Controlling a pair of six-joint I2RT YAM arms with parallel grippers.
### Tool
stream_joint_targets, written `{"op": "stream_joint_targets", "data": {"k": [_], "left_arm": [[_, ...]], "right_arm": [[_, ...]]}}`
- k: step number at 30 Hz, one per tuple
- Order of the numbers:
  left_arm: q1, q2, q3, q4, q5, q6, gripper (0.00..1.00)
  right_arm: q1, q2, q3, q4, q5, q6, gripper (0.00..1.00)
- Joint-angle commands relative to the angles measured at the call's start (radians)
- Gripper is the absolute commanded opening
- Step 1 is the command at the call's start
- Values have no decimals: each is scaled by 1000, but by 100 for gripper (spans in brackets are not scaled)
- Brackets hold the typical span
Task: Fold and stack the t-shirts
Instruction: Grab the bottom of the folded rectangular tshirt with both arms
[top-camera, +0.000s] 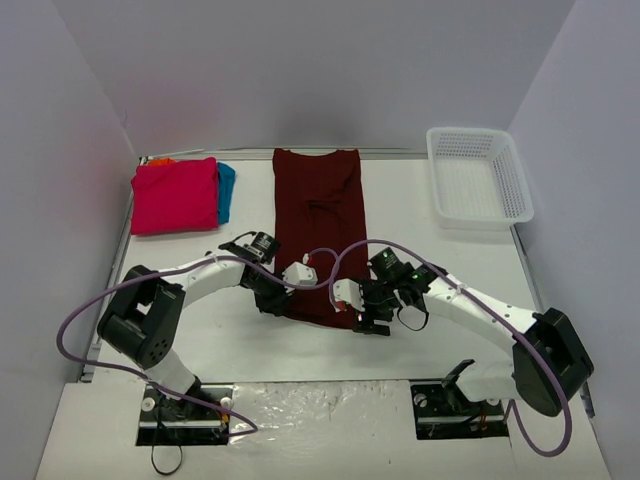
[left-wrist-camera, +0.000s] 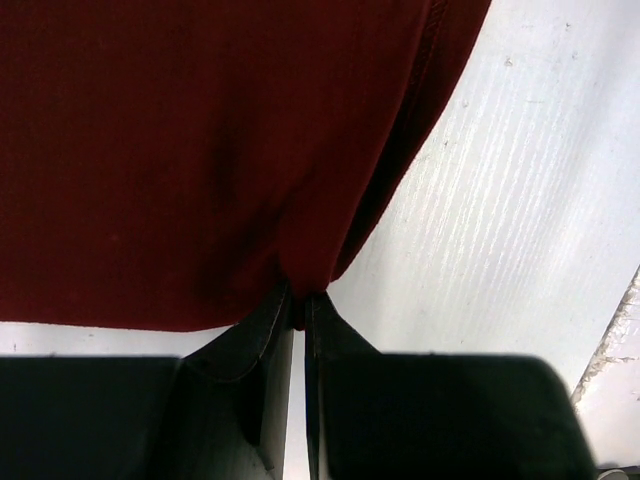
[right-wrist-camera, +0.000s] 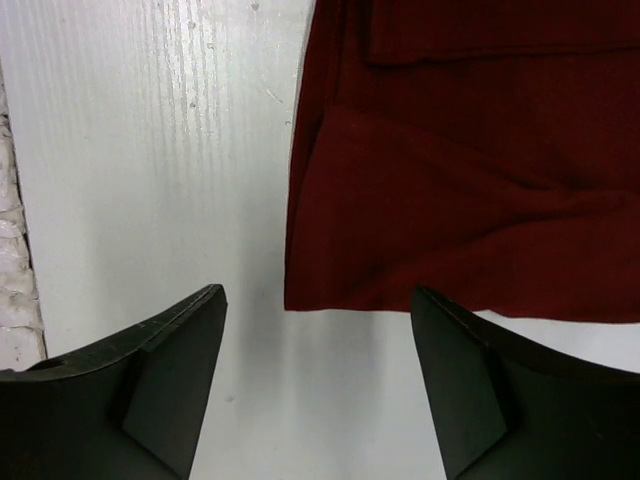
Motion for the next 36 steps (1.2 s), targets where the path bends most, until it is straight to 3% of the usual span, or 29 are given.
{"op": "stream_joint_targets", "data": {"k": [1,10,16,28,34,36], "left_arm": [[12,4,37,-24,36,-2,2],[25,1,32,-27,49,-2,2],[43,-8,23,-24,52,-3,2],[54,-7,26,-28,68,-2,2],[55,4,29,-33,75,4,2],[55,7,34,-38,74,9,2]], "right_arm": [[29,43,-5,11,64,-19,70],[60,143,-11,44,97,-11,63],[61,149,-20,42,139,-5,51],[72,242,-19,59,165,-5,37],[81,265,4,67,154,15,36],[80,270,7,67,160,16,26]]}}
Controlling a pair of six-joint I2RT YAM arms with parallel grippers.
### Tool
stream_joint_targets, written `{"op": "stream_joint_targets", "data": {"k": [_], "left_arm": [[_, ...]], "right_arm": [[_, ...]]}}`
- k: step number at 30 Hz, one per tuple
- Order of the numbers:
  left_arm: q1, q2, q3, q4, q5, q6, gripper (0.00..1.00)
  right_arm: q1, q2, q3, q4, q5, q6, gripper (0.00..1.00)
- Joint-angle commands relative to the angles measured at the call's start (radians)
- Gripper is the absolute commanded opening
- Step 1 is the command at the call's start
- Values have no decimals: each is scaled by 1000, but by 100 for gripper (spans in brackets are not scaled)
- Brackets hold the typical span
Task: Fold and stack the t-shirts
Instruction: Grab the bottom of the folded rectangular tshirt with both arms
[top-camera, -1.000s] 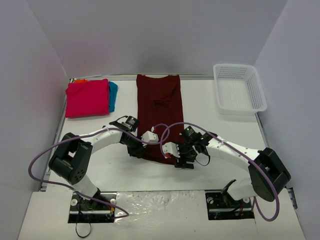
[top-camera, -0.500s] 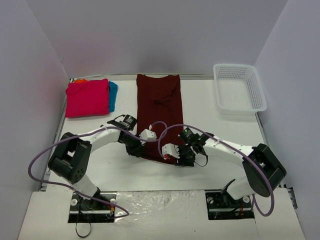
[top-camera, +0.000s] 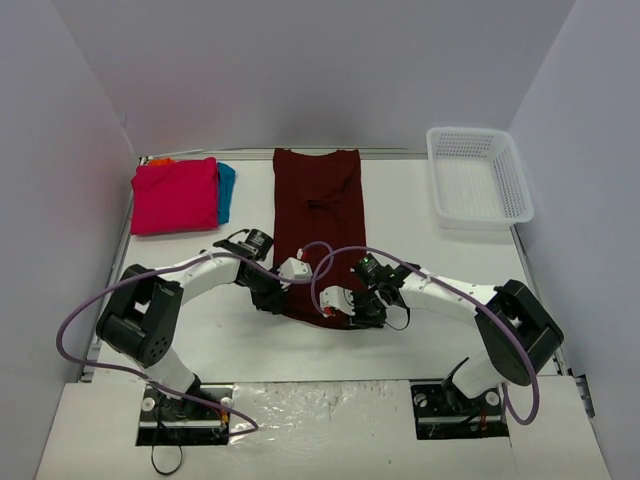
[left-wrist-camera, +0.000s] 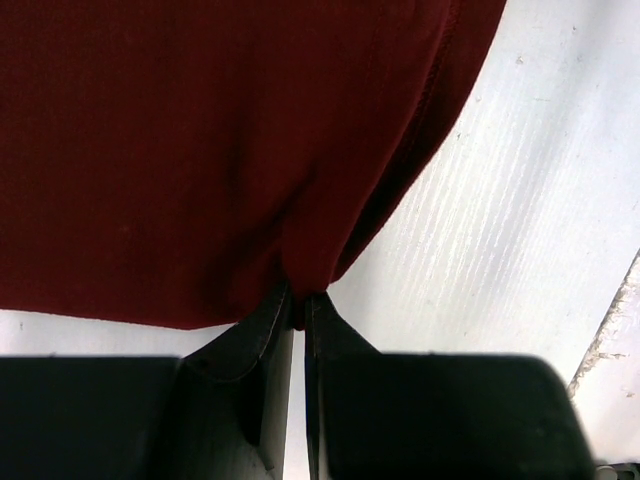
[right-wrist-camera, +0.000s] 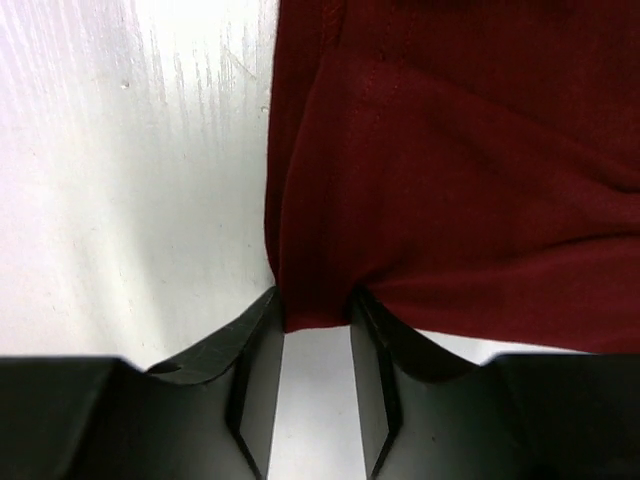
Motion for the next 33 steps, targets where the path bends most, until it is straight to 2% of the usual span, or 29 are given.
{"op": "stream_joint_targets", "data": {"k": [1,8,15,18,26,33], "left_arm": [[6,5,32,-33,38,16,2],[6,-39,37,-73,15,39,2],[6,-216,14,-100,-8,85,2],[6,-236,35,-175,-4,129,2],[6,-291,34,-255,39,186,2],[6,-322,31,-274,81,179,2]], "right_arm": [[11,51,-5,-1,28,8,23],[2,-15,4,-103,23,-34,0],[-63,-102,55,-232,-15,-54,0],[-83,-140,91,-294,-38,-57,0],[-116,-227,142,-432,-81,-76,0],[-139,-245,211,-509,-123,-84,0]]}}
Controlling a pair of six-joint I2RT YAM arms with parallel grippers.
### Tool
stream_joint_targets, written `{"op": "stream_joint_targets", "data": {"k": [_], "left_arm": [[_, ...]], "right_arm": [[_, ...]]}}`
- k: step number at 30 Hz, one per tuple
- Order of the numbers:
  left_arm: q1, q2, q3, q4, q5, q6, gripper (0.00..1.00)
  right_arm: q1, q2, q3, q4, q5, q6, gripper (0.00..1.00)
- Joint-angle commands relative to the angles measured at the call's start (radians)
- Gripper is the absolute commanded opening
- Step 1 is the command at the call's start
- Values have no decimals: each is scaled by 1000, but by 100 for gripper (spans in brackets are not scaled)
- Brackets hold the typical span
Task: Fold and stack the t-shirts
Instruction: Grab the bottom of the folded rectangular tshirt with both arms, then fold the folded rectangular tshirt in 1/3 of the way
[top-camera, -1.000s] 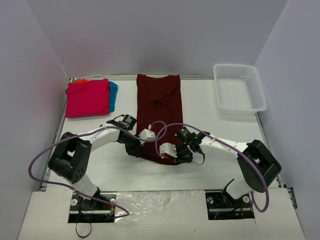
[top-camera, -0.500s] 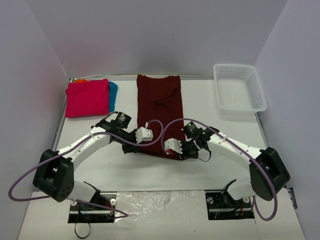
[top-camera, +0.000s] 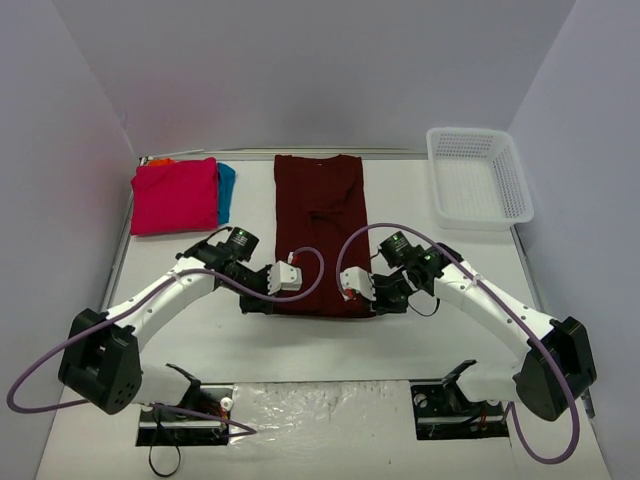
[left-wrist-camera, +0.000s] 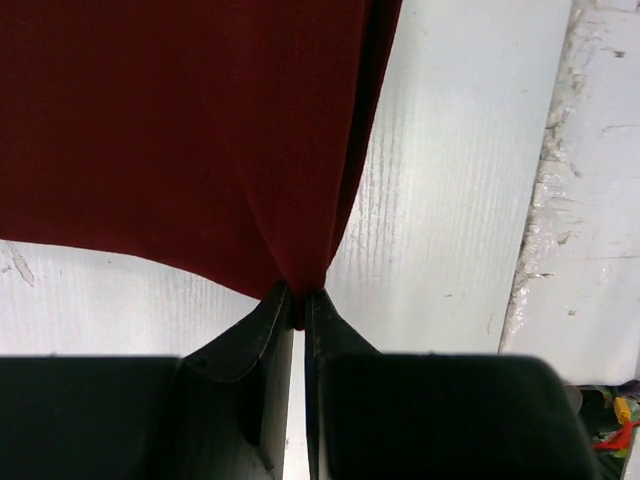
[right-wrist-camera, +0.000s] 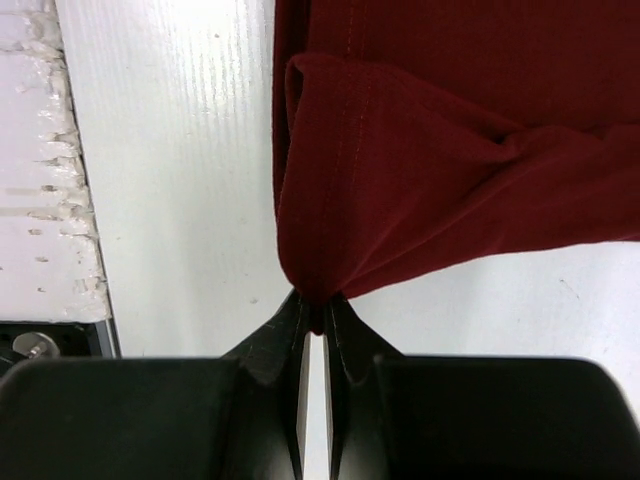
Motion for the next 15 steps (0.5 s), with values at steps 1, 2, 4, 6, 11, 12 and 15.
{"op": "stream_joint_targets", "data": {"k": [1,2,4,6,11,12,15], "left_arm": [[6,-61,25,-72,46,36,2],[6,-79,26,-90,63,42,2],[6,-98,38,-148,80,67,2],[6,-104,61,-180,89,88,2],[6,-102,92,-188,68,69,2],[6,-96,107,-184,48,56,2],[6,-67,141,-156,14,15,2]], "right_arm": [[-17,-23,52,-137,-32,-13,0],[-20,-23,58,-154,-49,-13,0],[-26,-26,78,-188,-69,-21,0],[-26,-27,95,-218,-80,-39,0],[-31,0,139,-228,-86,-47,0],[-35,10,148,-226,-92,-48,0],[-48,45,181,-223,-91,-47,0]]}}
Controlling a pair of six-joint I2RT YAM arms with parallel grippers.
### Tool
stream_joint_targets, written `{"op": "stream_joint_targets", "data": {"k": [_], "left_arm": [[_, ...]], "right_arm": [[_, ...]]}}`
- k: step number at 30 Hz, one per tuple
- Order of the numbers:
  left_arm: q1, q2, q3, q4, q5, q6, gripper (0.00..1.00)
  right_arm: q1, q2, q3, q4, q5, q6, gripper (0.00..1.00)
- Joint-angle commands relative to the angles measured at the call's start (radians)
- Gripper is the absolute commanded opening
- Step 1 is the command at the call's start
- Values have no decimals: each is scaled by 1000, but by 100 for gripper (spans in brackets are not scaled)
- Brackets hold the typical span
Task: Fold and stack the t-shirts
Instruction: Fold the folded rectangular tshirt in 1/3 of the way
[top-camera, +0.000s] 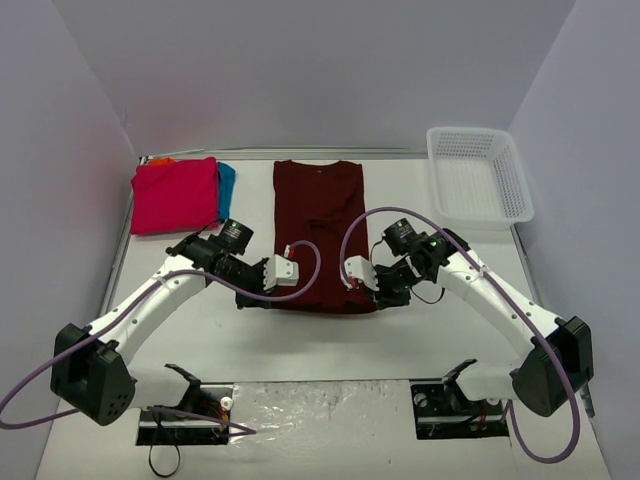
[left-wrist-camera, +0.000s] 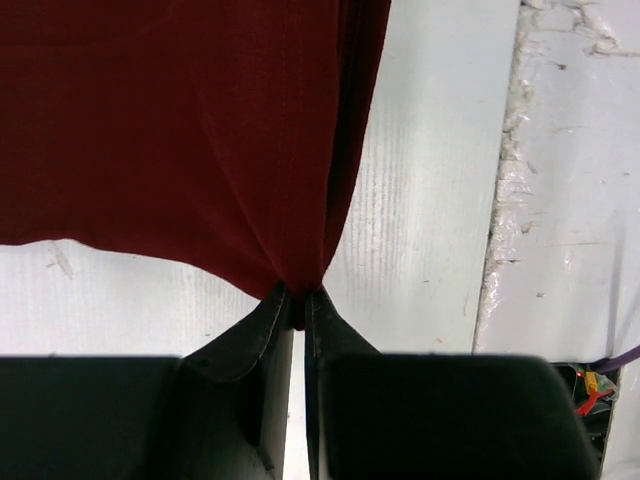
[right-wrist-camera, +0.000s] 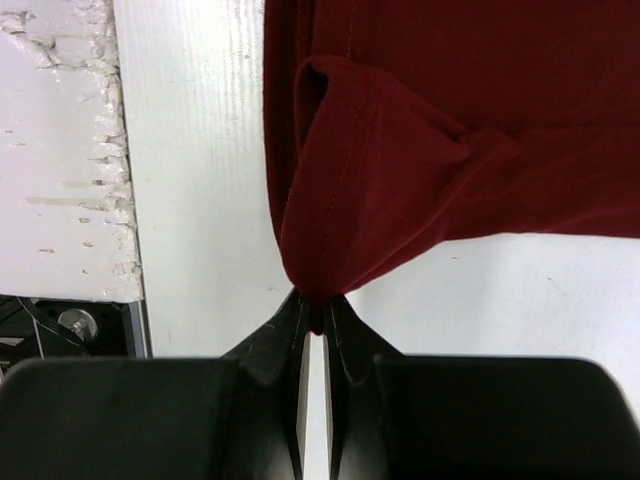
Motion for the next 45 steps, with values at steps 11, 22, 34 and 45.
{"op": "stream_joint_targets", "data": {"k": [11,22,34,45], "left_arm": [[21,79,183,46,-124,-84,2],[38,154,280,112,-196,-104,3],[93,268,402,140,-224,-83,2],[139,375,475,155,-215,-47,2]], "right_arm": [[-74,137,181,-57,14,-41,0],[-128,249,321,-37,39,-64,0],[-203,389,476,-36,28,-96,0],[-246,565,620,-40,29,-116,0]]}}
